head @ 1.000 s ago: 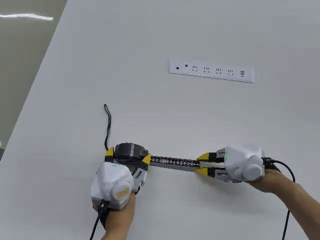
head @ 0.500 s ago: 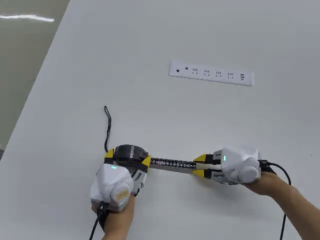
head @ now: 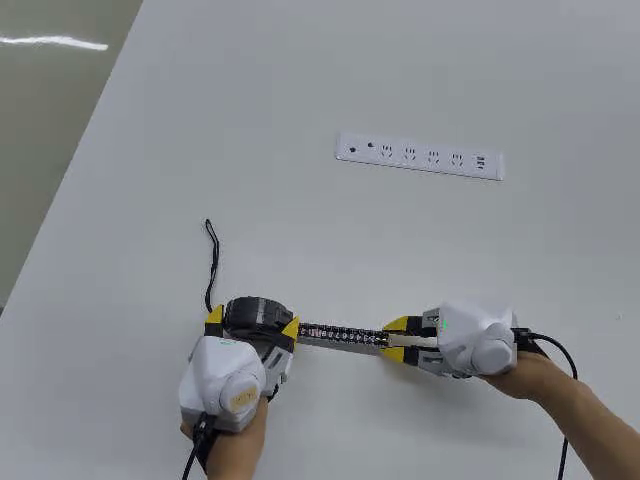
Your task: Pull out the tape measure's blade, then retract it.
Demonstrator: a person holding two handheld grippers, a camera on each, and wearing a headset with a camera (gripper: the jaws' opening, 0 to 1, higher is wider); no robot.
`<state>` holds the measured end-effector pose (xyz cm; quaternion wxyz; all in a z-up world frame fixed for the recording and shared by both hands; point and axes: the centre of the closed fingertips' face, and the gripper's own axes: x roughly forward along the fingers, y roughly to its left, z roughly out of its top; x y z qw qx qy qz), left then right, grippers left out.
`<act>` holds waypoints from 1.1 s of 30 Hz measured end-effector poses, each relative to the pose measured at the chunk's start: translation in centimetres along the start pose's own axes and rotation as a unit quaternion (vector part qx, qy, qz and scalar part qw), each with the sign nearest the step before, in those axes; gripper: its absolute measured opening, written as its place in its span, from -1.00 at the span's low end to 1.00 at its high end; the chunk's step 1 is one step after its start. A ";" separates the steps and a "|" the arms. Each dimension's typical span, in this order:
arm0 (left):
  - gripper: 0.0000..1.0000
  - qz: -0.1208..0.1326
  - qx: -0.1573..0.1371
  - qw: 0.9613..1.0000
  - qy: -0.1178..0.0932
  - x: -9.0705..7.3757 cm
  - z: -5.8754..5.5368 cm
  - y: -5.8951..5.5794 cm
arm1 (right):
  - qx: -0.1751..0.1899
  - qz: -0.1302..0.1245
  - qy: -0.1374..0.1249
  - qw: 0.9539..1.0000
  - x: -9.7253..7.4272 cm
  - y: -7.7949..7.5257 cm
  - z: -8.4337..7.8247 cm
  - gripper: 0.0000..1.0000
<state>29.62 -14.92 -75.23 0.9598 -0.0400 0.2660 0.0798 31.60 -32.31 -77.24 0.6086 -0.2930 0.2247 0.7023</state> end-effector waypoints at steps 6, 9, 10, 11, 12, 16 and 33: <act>0.30 0.012 0.013 1.000 0.002 0.3 0.0 0.0 | 0.002 0.000 -0.002 1.000 0.0 0.0 0.0 -0.77; 0.32 0.021 0.003 1.000 0.002 0.5 0.0 0.1 | 0.003 0.000 -0.003 1.000 0.0 0.0 0.1 -0.77; 0.33 0.024 -0.001 1.000 0.000 0.5 0.0 0.2 | 0.003 0.000 -0.003 1.000 0.0 0.0 0.1 -0.77; 0.33 0.026 -0.007 1.000 -0.003 0.5 0.1 0.2 | 0.003 0.000 -0.003 1.000 -0.1 0.0 0.1 -0.77; 0.34 0.028 -0.012 1.000 -0.004 0.5 0.1 0.2 | 0.003 0.000 -0.003 1.000 -0.1 0.0 0.1 -0.77; 0.34 0.032 -0.031 0.999 -0.010 0.5 0.3 0.2 | 0.004 0.002 -0.003 1.000 0.0 0.1 -0.1 -0.77; 0.24 0.020 -0.024 1.000 -0.006 0.3 0.3 0.1 | 0.003 -0.002 -0.003 1.000 0.0 0.0 0.1 -0.77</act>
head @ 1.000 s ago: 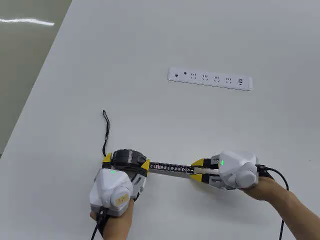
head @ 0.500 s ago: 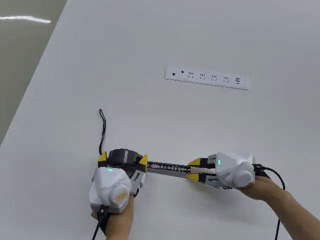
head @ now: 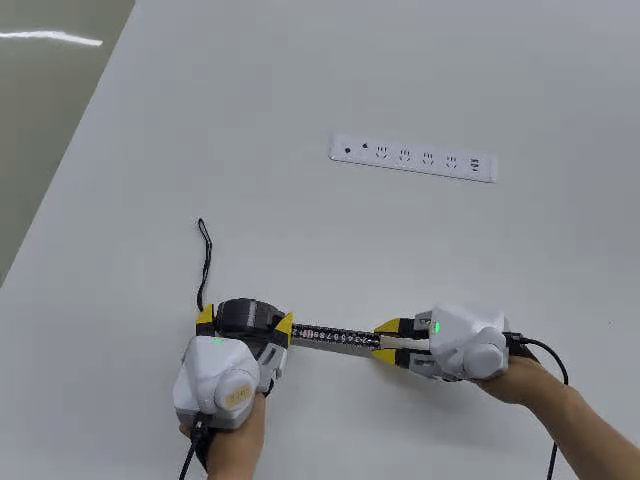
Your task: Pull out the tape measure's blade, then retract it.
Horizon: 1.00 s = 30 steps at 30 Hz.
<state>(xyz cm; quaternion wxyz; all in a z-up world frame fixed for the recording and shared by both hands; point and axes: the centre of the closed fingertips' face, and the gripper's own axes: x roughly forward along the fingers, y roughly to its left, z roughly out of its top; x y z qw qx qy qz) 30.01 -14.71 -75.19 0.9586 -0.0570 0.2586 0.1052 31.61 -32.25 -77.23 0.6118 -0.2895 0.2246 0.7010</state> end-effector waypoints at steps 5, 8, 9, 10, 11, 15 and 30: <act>0.23 -0.005 0.004 1.000 0.002 -0.1 0.0 -0.1 | -0.001 0.001 0.001 1.000 0.1 0.0 0.1 -0.77; 0.22 -0.008 0.004 1.000 0.002 -0.1 0.0 -0.1 | -0.001 0.002 0.000 1.000 0.3 0.0 0.2 -0.77; 0.22 -0.009 0.003 1.000 0.003 -0.1 0.0 -0.1 | -0.001 0.002 0.000 1.000 0.3 0.0 0.2 -0.77; 0.22 -0.009 0.001 1.000 0.003 -0.1 0.1 0.0 | -0.001 0.002 -0.002 1.000 0.4 -0.1 0.2 -0.77; 0.22 -0.010 0.000 1.000 0.003 -0.1 0.1 0.0 | -0.001 0.002 -0.003 1.000 0.5 -0.1 0.3 -0.77; 0.21 -0.013 0.000 1.000 0.003 0.0 0.2 0.1 | -0.001 0.004 -0.004 1.000 0.9 -0.1 0.6 -0.77; 0.21 -0.022 0.002 1.000 0.008 0.0 0.2 -0.1 | -0.002 0.011 -0.012 1.000 2.0 0.0 1.5 -0.77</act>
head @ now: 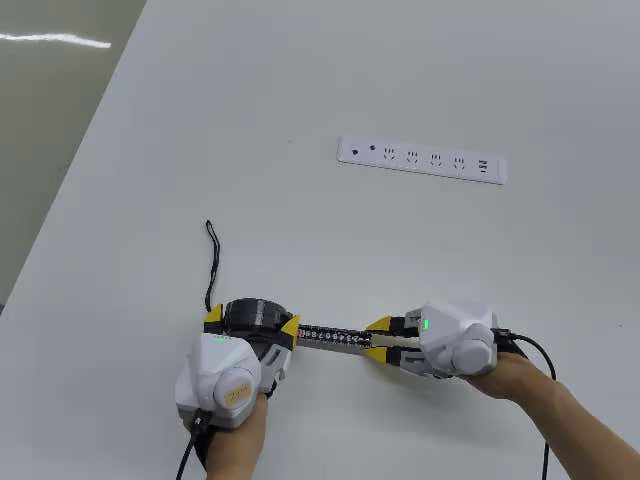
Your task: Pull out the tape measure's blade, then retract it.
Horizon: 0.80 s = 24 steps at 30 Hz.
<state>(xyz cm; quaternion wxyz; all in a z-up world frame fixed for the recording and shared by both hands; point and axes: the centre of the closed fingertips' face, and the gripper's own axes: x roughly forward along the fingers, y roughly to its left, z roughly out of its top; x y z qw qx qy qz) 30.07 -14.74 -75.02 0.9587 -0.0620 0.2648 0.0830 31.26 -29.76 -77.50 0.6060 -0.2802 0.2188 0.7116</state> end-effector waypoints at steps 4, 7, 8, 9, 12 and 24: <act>0.20 -0.003 0.000 1.000 0.001 0.0 0.0 0.0 | -0.001 0.001 -0.001 1.000 0.4 0.0 0.3 -0.77; 0.20 -0.006 0.000 1.000 0.001 0.0 0.0 0.1 | -0.001 0.003 -0.003 1.000 0.6 0.1 0.6 -0.77; 0.20 -0.007 -0.001 1.000 0.002 0.0 0.0 0.1 | -0.001 0.003 -0.004 1.000 0.7 0.1 0.7 -0.77; 0.20 -0.007 -0.001 1.000 0.002 0.0 0.0 0.1 | -0.001 0.003 -0.004 1.000 0.8 0.1 0.7 -0.77; 0.20 -0.009 -0.005 1.000 0.002 0.0 0.0 0.1 | -0.001 0.003 -0.007 1.000 1.0 0.0 1.0 -0.77; 0.20 -0.015 -0.014 1.000 0.003 -0.1 0.0 0.2 | -0.006 0.006 -0.010 1.000 2.4 0.0 1.7 -0.77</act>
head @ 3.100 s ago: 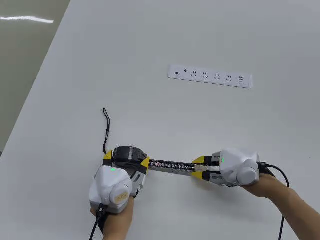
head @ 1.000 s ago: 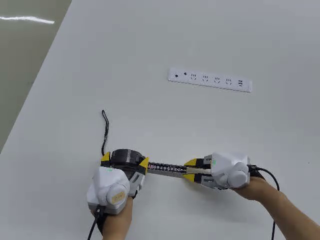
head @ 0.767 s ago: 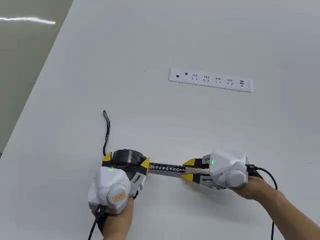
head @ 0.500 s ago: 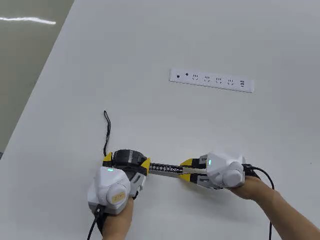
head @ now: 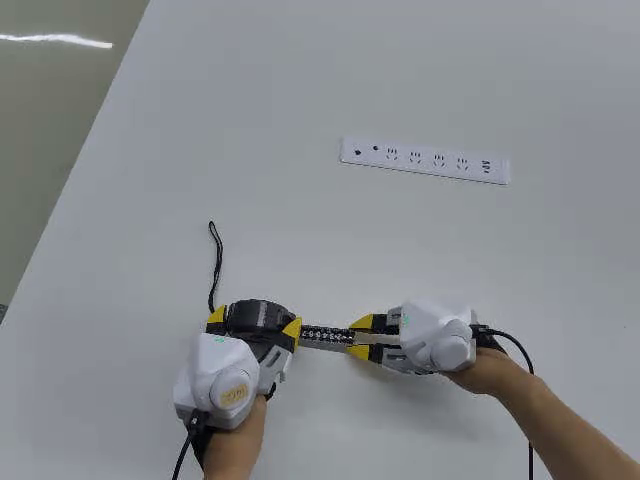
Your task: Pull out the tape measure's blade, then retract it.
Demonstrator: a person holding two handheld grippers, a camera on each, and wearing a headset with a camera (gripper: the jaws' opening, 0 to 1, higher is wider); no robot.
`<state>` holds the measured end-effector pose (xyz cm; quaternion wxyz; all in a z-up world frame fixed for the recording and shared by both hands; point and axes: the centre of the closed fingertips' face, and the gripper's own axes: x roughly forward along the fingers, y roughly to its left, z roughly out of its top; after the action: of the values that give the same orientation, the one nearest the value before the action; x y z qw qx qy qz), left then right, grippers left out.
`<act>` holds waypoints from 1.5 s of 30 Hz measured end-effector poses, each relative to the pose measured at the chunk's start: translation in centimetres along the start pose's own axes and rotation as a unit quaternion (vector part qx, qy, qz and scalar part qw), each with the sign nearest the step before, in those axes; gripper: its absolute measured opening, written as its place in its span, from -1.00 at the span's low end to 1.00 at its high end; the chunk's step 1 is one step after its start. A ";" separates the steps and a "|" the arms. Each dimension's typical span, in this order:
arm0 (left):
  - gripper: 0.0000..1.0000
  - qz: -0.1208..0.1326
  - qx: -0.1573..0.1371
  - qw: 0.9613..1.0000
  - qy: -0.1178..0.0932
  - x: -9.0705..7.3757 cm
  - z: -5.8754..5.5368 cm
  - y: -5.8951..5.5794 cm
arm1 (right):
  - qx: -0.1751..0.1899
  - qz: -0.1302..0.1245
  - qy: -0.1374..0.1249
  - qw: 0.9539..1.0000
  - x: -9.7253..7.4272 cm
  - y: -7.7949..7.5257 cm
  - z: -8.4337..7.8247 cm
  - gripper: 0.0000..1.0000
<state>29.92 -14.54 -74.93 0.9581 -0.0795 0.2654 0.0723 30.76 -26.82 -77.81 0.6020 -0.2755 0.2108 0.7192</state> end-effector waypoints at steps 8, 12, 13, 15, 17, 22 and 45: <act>0.19 -0.006 -0.003 1.000 0.002 0.0 0.0 0.0 | -0.004 0.002 -0.003 1.000 0.4 -0.1 0.5 -0.77; 0.19 -0.008 0.001 1.000 0.005 0.0 0.1 -0.1 | -0.004 0.003 -0.003 1.000 0.5 -0.1 0.6 -0.77; 0.19 -0.009 0.003 1.000 0.005 0.1 0.1 -0.1 | -0.004 0.004 -0.002 1.000 0.4 -0.1 0.6 -0.77; 0.18 -0.009 0.003 1.000 0.005 0.1 0.2 -0.1 | -0.006 0.004 -0.002 1.000 0.4 -0.1 0.6 -0.76; 0.18 -0.010 0.001 1.000 0.004 0.2 0.2 -0.1 | -0.007 0.004 -0.001 1.000 0.4 -0.2 0.6 -0.77; 0.17 -0.014 0.002 1.000 0.005 0.2 0.3 0.0 | -0.009 0.005 -0.002 1.000 0.8 -0.3 0.8 -0.76; 0.16 -0.027 0.000 1.000 0.006 0.0 0.2 -0.1 | -0.008 0.009 -0.017 1.000 3.0 0.0 2.6 -0.76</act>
<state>29.98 -14.60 -74.76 0.9583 -0.0867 0.2685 0.0462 30.01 -22.98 -77.78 0.5968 -0.2660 0.1969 0.7310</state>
